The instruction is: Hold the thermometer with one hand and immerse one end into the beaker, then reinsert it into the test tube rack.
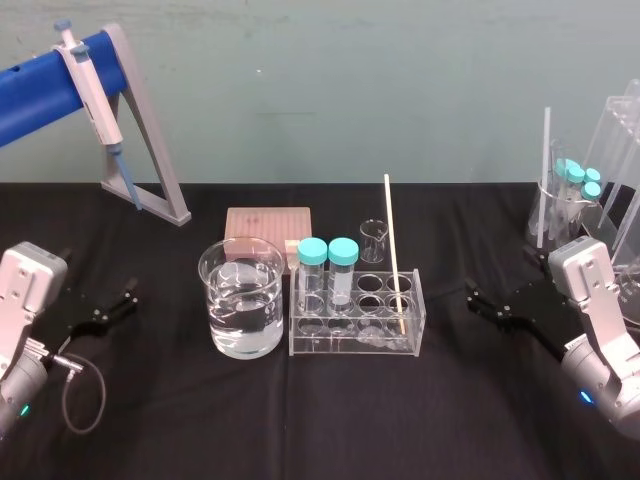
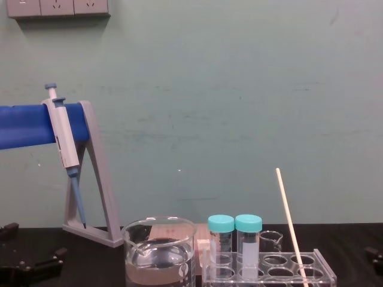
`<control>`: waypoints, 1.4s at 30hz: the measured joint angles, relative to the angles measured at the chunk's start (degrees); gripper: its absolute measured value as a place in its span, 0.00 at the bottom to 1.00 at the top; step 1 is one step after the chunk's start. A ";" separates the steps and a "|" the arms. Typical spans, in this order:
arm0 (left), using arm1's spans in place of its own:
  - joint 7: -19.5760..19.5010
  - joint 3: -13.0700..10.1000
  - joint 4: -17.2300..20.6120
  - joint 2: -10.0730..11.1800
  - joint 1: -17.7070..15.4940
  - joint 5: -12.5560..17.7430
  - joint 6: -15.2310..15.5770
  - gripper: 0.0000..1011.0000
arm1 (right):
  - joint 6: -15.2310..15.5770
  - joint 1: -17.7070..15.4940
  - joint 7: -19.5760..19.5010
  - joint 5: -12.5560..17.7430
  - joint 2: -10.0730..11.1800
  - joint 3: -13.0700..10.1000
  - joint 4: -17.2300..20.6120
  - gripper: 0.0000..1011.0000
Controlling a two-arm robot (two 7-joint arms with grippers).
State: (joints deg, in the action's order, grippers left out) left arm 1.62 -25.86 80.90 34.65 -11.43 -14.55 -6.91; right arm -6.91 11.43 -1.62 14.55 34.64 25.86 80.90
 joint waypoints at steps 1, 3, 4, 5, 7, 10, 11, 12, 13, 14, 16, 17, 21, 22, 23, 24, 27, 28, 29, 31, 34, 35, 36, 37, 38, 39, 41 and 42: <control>0.00 0.00 0.00 0.00 0.00 0.00 0.00 0.99 | 0.00 0.00 0.00 0.00 0.00 0.00 0.00 0.99; 0.00 0.00 0.00 0.00 0.00 0.00 0.00 0.99 | 0.00 0.00 0.00 0.00 0.00 0.00 0.00 0.99; 0.00 0.00 0.00 0.00 0.00 0.00 0.00 0.99 | 0.00 0.00 0.00 0.00 0.00 0.00 0.00 0.99; 0.00 0.00 0.00 0.00 0.00 0.00 0.00 0.99 | 0.00 0.00 0.00 0.00 0.00 0.00 0.00 0.99; 0.00 0.00 0.00 0.00 0.00 0.00 0.00 0.99 | 0.00 0.00 0.00 0.00 0.00 0.00 0.00 0.99; 0.00 0.00 0.00 0.00 0.00 0.00 0.00 0.99 | 0.01 -0.03 0.04 0.04 -0.04 -0.11 0.03 0.99; 0.00 0.00 0.00 0.00 0.00 0.00 0.00 0.99 | 0.02 -0.13 0.08 0.22 -0.10 -0.39 0.21 0.99; 0.00 0.00 0.00 0.00 0.00 0.00 0.00 0.99 | 0.04 -0.24 0.24 0.47 -0.19 -0.71 0.46 0.99; 0.00 0.00 0.00 0.00 0.00 0.00 0.00 0.99 | 0.07 -0.34 0.42 0.73 -0.26 -0.98 0.71 0.99; 0.00 0.00 0.00 0.00 0.00 0.00 0.00 0.99 | 0.25 -0.58 0.96 1.50 -0.39 -1.63 1.39 0.99; 0.00 0.00 0.00 0.00 0.00 0.00 0.00 0.99 | 0.57 -0.81 1.67 2.50 -0.50 -2.32 2.20 0.99; 0.00 0.00 0.00 0.00 0.00 0.00 0.00 0.99 | 1.00 -1.00 2.41 3.48 -0.59 -2.91 3.12 0.99; 0.00 0.00 0.00 0.00 0.00 0.00 0.00 0.99 | 3.14 -1.15 4.77 6.25 -0.73 -4.40 5.50 0.99; 0.00 0.00 0.00 0.00 0.00 0.00 0.00 0.99 | 4.65 -1.04 5.98 7.74 -0.75 -5.02 6.49 0.99; 0.00 0.00 0.00 0.00 0.00 0.00 0.00 0.99 | 4.65 -1.04 5.98 7.74 -0.75 -5.02 6.49 0.99; 0.00 0.00 0.00 0.00 0.00 0.00 0.00 0.99 | 6.24 -0.77 7.03 9.13 -0.76 -5.66 7.62 0.99; 0.00 0.00 0.00 0.00 0.00 0.00 0.00 0.99 | 10.26 0.12 9.02 12.15 -0.83 -7.07 9.73 0.99; 0.00 0.00 0.00 0.00 0.00 0.00 0.00 0.99 | 11.25 0.39 9.51 12.79 -0.87 -7.36 10.16 0.99; 0.00 0.00 0.00 0.00 0.00 0.00 0.00 0.99 | 13.36 1.09 10.36 14.16 -1.02 -7.98 11.02 0.99; 0.00 0.00 0.00 0.00 0.00 0.00 0.00 0.99 | 15.31 1.79 11.11 15.42 -1.28 -8.45 11.63 0.99; 0.00 0.00 0.00 0.00 0.00 0.00 0.00 0.99 | 20.11 3.64 12.62 18.34 -2.31 -9.40 12.23 0.99; 0.00 0.00 0.00 0.00 0.00 0.00 0.00 0.99 | 21.05 4.01 12.82 18.84 -2.54 -9.51 12.23 0.99; 0.00 0.00 0.00 0.00 0.00 0.00 0.00 0.99 | 23.63 4.98 13.20 20.15 -3.24 -9.76 12.21 0.99; 0.00 0.00 0.00 0.00 0.00 0.00 0.00 0.99 | 24.99 5.45 13.28 20.76 -3.58 -9.86 12.14 0.99; 0.00 0.00 0.00 0.00 0.00 0.00 0.00 0.99 | 26.47 5.90 13.28 21.41 -3.92 -9.91 12.05 0.99; 0.00 0.00 0.00 0.00 0.00 0.00 0.00 0.99 | 29.34 6.92 13.17 22.54 -4.51 -9.91 11.85 0.99; 0.00 0.00 0.00 0.00 0.00 0.00 0.00 0.99 | 32.12 7.96 12.93 23.53 -4.89 -9.69 11.62 0.99; 0.00 0.00 0.00 0.00 0.00 0.00 0.00 0.99 | 34.35 8.99 12.67 24.15 -5.11 -9.24 11.37 0.99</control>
State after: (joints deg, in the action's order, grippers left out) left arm 1.62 -25.86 80.90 34.64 -11.43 -14.55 -6.91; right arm 27.44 20.42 11.05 38.70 29.53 16.62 92.27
